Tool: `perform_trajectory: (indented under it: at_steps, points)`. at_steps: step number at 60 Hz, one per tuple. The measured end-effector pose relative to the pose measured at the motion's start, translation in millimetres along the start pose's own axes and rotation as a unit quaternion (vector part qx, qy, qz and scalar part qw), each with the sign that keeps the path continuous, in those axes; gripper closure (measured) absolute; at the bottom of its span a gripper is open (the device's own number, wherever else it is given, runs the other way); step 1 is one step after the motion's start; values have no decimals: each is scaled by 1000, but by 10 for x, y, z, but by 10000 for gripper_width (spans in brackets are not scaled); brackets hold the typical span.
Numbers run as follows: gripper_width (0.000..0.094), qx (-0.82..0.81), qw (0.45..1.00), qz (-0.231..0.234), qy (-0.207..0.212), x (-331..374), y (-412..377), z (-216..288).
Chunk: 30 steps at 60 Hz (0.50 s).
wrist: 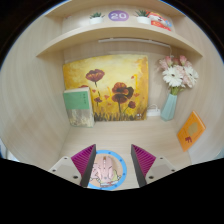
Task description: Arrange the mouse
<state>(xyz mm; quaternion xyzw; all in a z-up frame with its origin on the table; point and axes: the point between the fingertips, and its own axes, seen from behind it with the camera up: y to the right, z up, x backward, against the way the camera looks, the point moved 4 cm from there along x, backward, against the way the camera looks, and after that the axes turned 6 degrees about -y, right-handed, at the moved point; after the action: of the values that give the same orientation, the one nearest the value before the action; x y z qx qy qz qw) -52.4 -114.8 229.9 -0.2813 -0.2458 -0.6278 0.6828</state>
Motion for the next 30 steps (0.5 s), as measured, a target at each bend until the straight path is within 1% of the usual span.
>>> perform_trajectory:
  at_steps: [6, 14, 30]
  points:
    - [256, 1, 1000, 0, 8, 188, 150, 15]
    - [258, 4, 1000, -17, 20, 362, 382, -71]
    - [257, 4, 1000, -13, 17, 525, 649, -371]
